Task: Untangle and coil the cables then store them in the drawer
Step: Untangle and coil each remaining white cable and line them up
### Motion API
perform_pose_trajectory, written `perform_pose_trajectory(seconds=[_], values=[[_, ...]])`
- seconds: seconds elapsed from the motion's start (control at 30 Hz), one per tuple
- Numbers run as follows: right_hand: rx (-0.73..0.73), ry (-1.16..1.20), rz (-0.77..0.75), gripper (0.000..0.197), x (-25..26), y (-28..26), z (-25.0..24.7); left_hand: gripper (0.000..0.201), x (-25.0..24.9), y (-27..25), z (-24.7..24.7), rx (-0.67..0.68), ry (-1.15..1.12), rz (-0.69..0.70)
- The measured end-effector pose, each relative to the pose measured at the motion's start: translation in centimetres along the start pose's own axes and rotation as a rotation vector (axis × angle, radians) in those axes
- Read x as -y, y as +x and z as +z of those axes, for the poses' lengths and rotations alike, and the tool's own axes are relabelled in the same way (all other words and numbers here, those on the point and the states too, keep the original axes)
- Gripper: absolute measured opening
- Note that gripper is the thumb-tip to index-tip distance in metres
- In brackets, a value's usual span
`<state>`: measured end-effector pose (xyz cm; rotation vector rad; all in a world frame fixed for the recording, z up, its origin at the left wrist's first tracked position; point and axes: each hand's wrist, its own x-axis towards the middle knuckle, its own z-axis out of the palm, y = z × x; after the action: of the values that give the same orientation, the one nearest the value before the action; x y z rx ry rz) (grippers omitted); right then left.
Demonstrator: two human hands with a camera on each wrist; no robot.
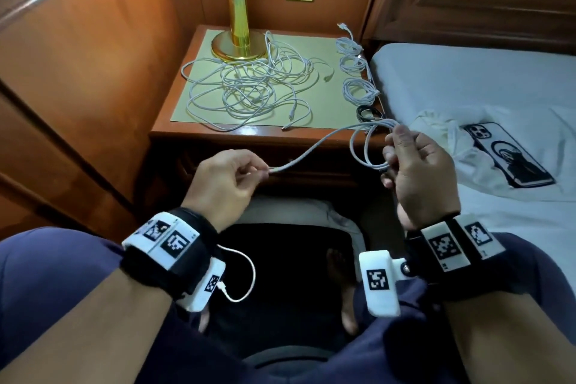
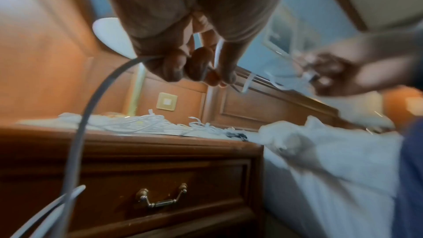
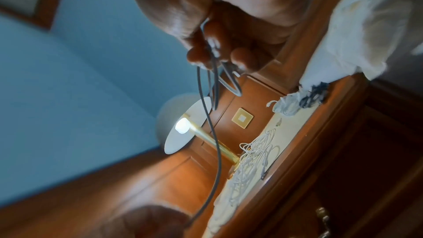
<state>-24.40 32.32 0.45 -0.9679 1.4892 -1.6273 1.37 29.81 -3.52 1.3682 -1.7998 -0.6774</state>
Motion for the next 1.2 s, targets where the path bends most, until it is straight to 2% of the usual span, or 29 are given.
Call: perform_pose_trajectory(seconds=[0.1,0.17,0.23,0.33,0.5,0.63,0.73,0.87,1.07,1.13,1.2], values=[[0.133,-0.272,-0.28,0.027,-0.7,-1.1,0.7,0.012,-1.1,-1.2,1.6,0.139,0.068,0.239],[0.247,-0.498,-0.431,0.023,-1.0,-1.9,1.0,0.009,-2.2,-1.8,2.1,0.218,-0.005,0.31],[0.359,-0.688,-0.505,0.022,-1.0,-2.3,1.3,0.011,-3.0,-2.0,2.1,0.244,-0.101,0.33],[0.492,-0.719,-0.388,0.023,-1.2,-2.6,1.7,0.008,-3.2,-1.8,1.6,0.175,-0.144,0.353],[0.671,-0.512,-0.109,0.027,-0.9,-3.6,2.6,0.004,-2.6,-1.4,1.2,0.024,-0.161,0.278],[0.704,-0.234,0.073,0.031,-0.8,-3.8,3.3,0.017,-2.3,-1.4,1.8,0.02,-0.201,0.163],[0.731,-0.102,0.169,0.03,-0.6,-3.9,3.3,0.026,-2.5,-1.3,1.8,0.107,-0.161,0.225],[0.744,-0.129,0.18,0.031,-0.6,-4.0,3.3,0.024,-2.9,-1.3,1.8,0.222,-0.203,0.172],[0.789,-0.18,0.208,0.029,-1.0,-4.3,3.8,0.033,-2.4,-1.4,2.5,0.141,-0.124,0.102],[0.795,-0.262,0.151,0.021,-1.4,-4.4,3.8,0.034,-2.2,-1.4,2.3,0.135,-0.085,0.088],[0.784,-0.388,0.082,0.021,-1.7,-4.2,3.8,0.036,-2.3,-1.5,2.3,0.125,-0.037,0.096]])
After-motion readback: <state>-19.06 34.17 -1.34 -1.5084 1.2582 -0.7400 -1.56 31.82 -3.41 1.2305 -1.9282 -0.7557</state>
